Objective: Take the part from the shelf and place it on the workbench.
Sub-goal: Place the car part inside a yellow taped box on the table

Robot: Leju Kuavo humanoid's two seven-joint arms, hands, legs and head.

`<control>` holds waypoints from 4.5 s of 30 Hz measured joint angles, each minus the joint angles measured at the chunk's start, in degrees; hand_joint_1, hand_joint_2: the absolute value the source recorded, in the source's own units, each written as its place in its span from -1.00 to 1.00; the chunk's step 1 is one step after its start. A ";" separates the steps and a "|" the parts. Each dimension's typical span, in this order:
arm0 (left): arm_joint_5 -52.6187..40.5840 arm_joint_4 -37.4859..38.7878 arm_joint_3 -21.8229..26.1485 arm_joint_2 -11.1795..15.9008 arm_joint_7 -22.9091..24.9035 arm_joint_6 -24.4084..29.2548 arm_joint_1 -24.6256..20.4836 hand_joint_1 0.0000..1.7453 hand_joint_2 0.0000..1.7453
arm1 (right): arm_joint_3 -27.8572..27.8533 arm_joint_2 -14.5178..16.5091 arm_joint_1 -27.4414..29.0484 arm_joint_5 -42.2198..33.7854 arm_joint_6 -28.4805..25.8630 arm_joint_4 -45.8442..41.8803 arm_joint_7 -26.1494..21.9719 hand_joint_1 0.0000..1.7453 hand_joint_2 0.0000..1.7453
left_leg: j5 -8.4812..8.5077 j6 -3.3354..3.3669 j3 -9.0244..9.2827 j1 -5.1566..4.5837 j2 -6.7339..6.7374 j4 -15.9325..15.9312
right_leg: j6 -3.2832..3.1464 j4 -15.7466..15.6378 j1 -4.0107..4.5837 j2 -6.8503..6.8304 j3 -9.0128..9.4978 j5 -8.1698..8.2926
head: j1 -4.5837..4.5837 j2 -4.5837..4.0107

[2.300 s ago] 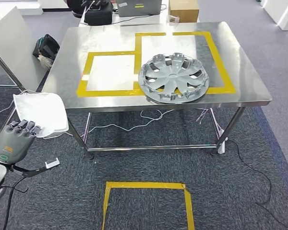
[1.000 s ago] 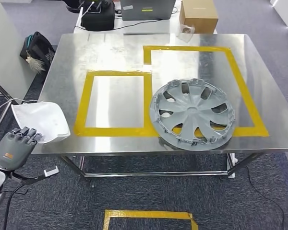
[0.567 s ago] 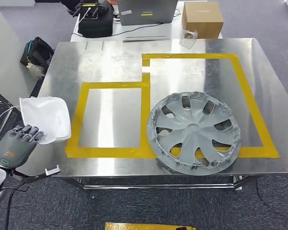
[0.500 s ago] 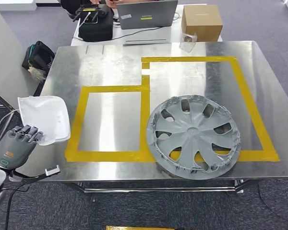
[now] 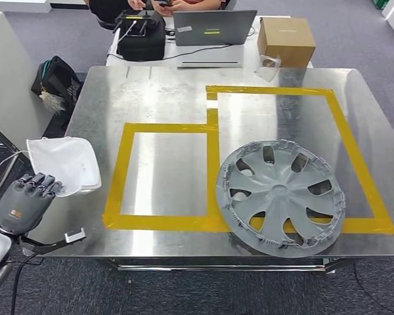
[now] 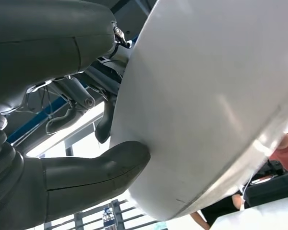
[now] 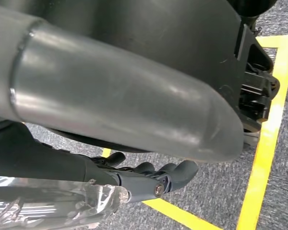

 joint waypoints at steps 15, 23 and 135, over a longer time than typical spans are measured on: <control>0.24 -1.69 -4.34 3.67 -1.15 0.00 -2.04 1.00 1.00 | 0.24 0.02 -0.41 0.22 0.08 0.00 -0.08 -1.00 -1.00 | -0.07 0.84 0.12 -0.49 0.09 0.15 | 1.68 -0.43 -0.42 -0.30 0.07 -0.05 | -0.04 0.01; 7.84 -5.27 -4.14 3.95 -17.89 0.00 -1.02 1.00 1.00 | 1.04 0.02 -0.80 0.51 0.32 0.00 -0.11 -1.00 -1.00 | 0.12 0.75 0.23 -0.40 0.09 0.14 | 1.64 0.05 -0.33 -0.29 -0.09 -0.07 | -0.04 0.01; 18.06 -3.84 -11.56 2.69 -19.52 -0.02 -8.27 -1.00 -1.00 | 2.57 0.25 -2.47 -0.53 0.36 0.00 -0.16 -1.00 -1.00 | -2.08 2.24 1.37 -0.85 0.46 1.72 | 2.13 2.95 -0.25 -0.13 -7.34 4.18 | 0.80 0.00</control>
